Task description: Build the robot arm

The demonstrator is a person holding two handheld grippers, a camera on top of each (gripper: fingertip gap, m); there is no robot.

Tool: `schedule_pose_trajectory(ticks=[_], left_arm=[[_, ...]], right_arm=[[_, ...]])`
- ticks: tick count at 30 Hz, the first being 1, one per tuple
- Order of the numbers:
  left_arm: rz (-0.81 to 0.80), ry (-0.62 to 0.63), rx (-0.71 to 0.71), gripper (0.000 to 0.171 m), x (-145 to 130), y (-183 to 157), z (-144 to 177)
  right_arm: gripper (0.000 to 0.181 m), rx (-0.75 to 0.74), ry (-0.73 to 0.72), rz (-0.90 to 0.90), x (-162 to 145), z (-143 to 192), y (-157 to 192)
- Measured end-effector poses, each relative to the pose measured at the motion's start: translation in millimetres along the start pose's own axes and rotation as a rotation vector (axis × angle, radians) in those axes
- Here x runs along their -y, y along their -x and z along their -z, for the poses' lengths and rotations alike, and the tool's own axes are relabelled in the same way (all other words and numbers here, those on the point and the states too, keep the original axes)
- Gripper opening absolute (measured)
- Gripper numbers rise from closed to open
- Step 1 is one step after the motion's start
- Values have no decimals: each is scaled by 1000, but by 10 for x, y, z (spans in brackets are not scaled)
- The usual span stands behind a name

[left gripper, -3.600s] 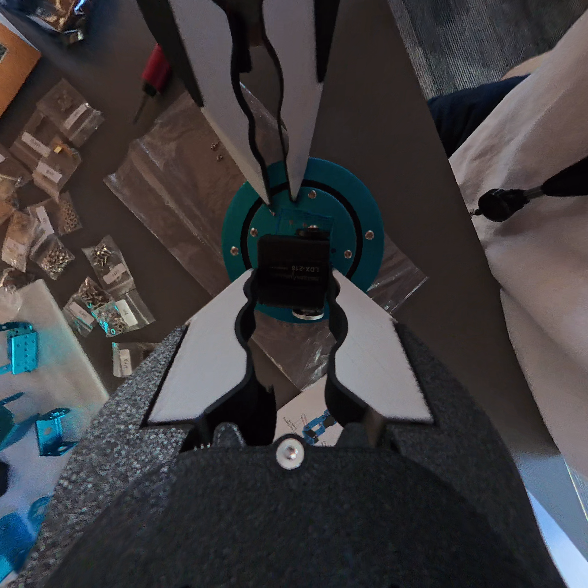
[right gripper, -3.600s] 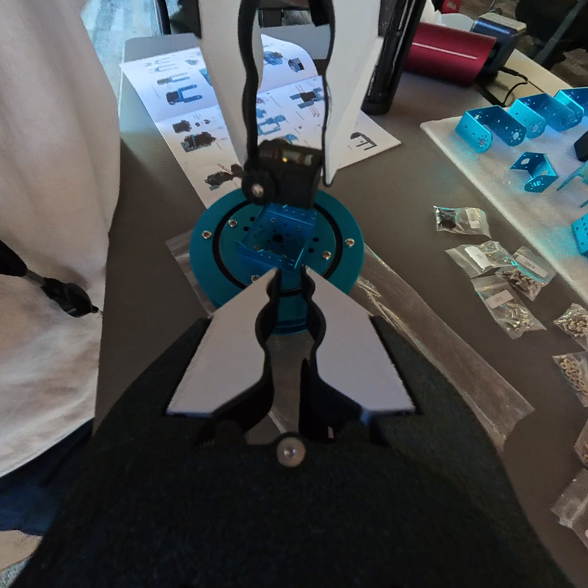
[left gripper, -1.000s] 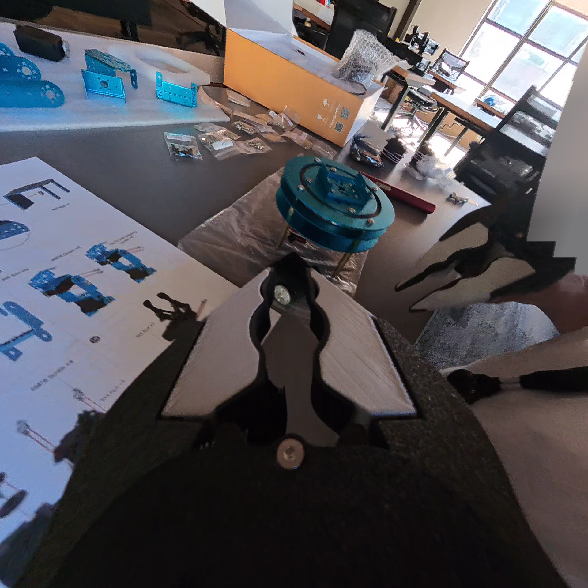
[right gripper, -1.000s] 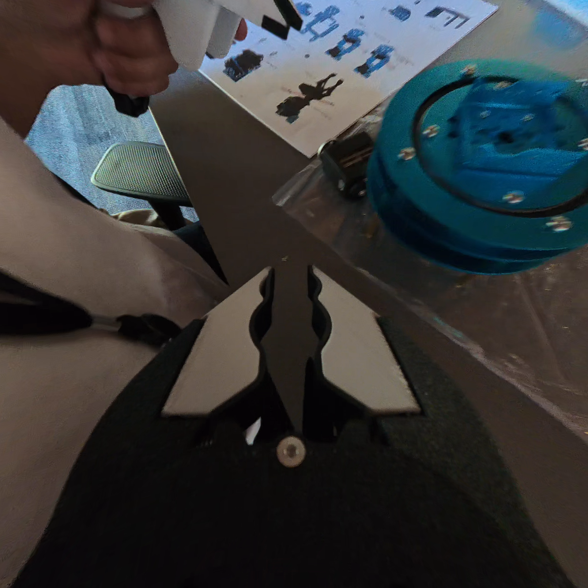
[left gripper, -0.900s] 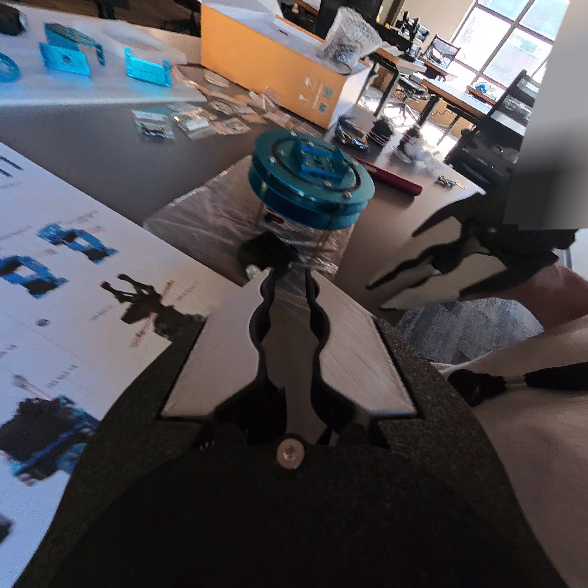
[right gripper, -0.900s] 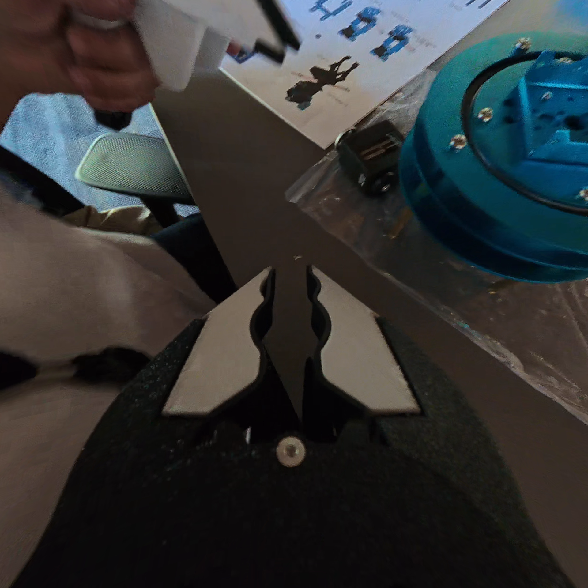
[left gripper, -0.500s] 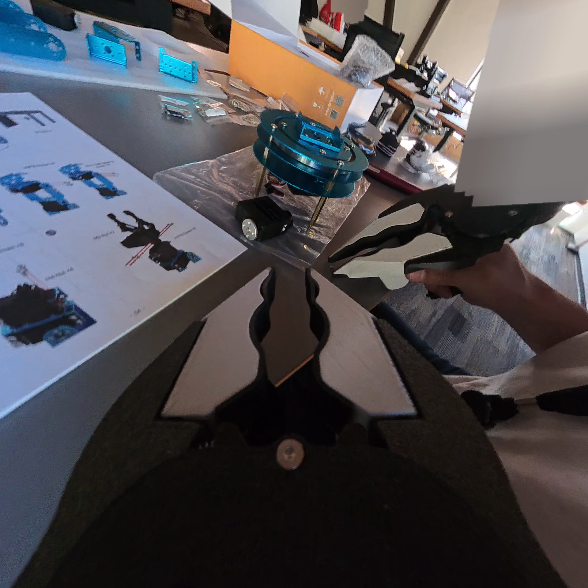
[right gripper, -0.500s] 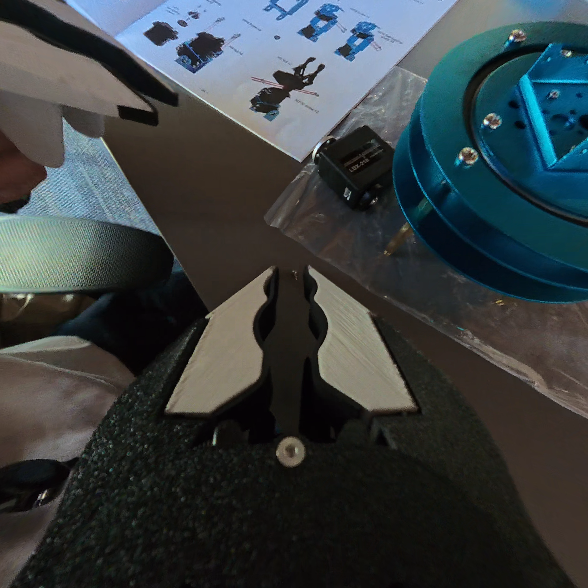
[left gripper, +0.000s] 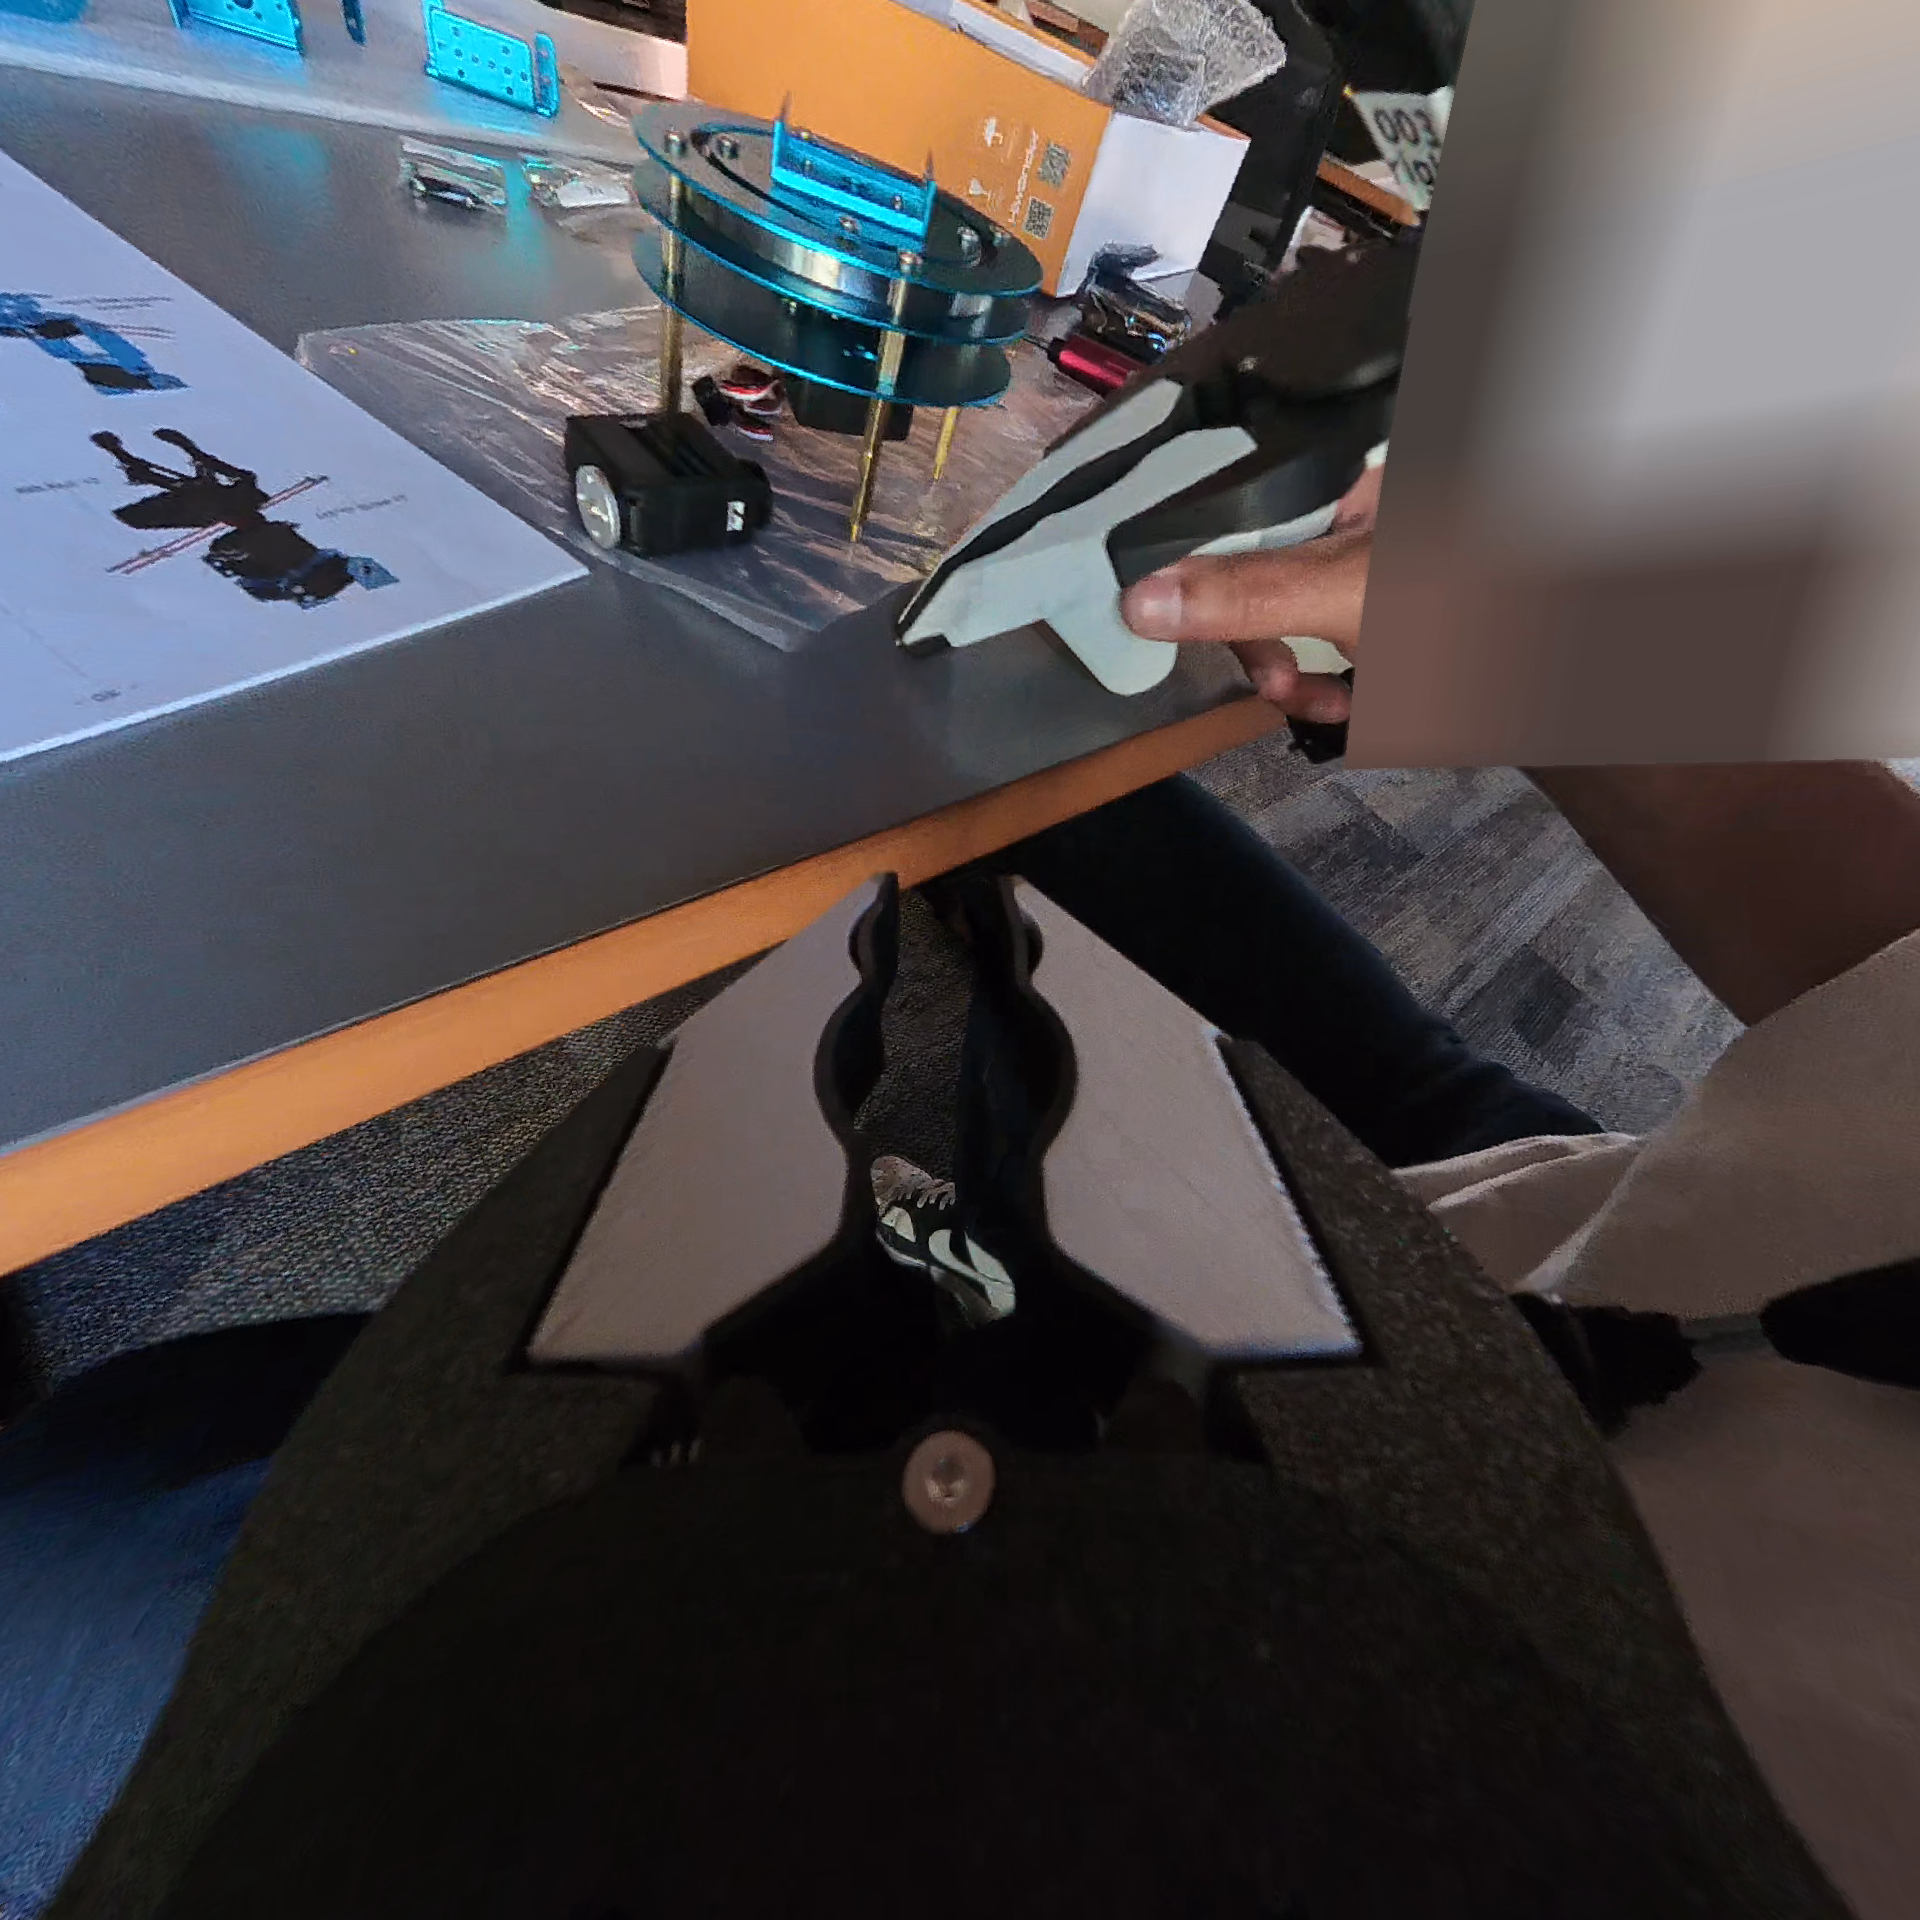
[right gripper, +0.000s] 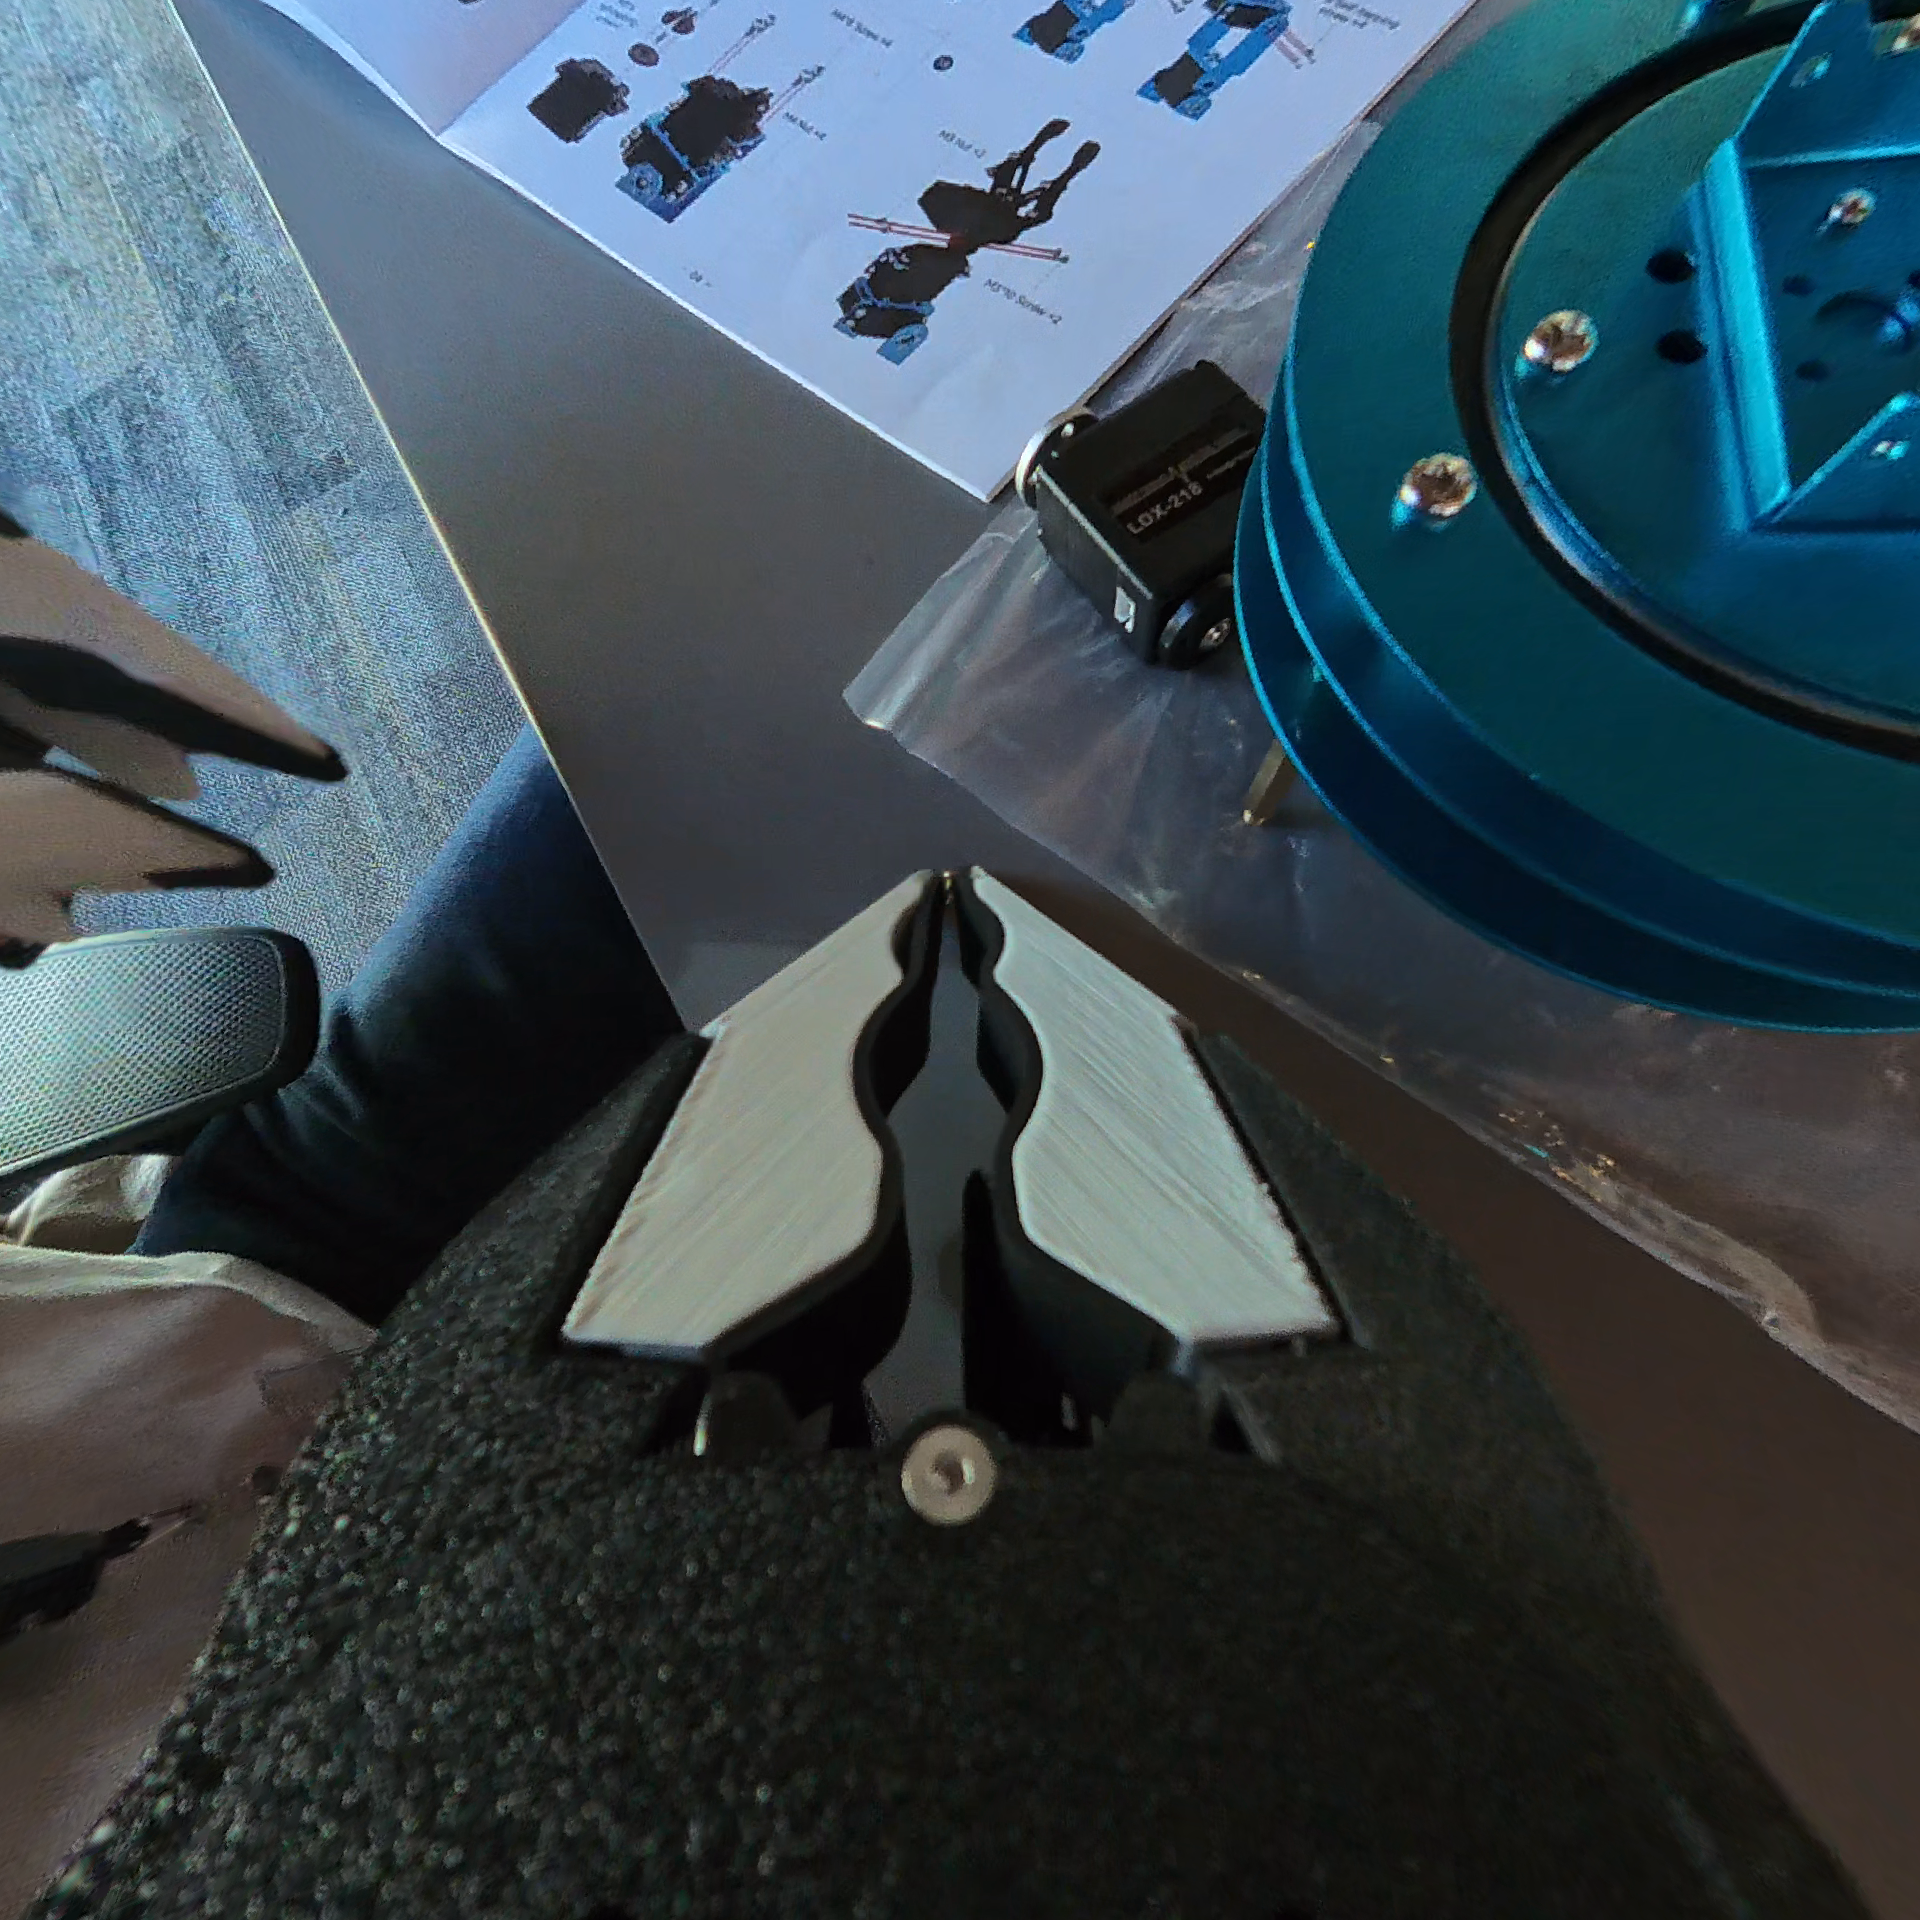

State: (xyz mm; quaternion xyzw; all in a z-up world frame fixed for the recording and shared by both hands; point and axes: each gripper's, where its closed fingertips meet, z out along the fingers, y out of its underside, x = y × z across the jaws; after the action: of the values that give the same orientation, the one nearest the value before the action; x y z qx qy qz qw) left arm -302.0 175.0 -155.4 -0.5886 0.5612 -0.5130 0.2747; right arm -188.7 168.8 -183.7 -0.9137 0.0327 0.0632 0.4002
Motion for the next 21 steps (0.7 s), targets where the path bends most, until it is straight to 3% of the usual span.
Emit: schedule_pose_trajectory(ticks=[3,8,11,14,21], left_arm=[[-9,-12,31,17,31,-52,-73],[22,-69,26,13,279,27,-307],[69,-57,51,1,363,218,-469],[15,-26,79,1,349,269,-586],[-29,-242,-27,2,341,-107,-483]], right_arm=[[0,20,-26,2,23,-2,4],[0,185,-230,-74,308,221,164],[0,92,-164,-18,223,226,-26],[0,56,69,125,-103,204,-155],[9,95,163,293,-297,440,-376]])
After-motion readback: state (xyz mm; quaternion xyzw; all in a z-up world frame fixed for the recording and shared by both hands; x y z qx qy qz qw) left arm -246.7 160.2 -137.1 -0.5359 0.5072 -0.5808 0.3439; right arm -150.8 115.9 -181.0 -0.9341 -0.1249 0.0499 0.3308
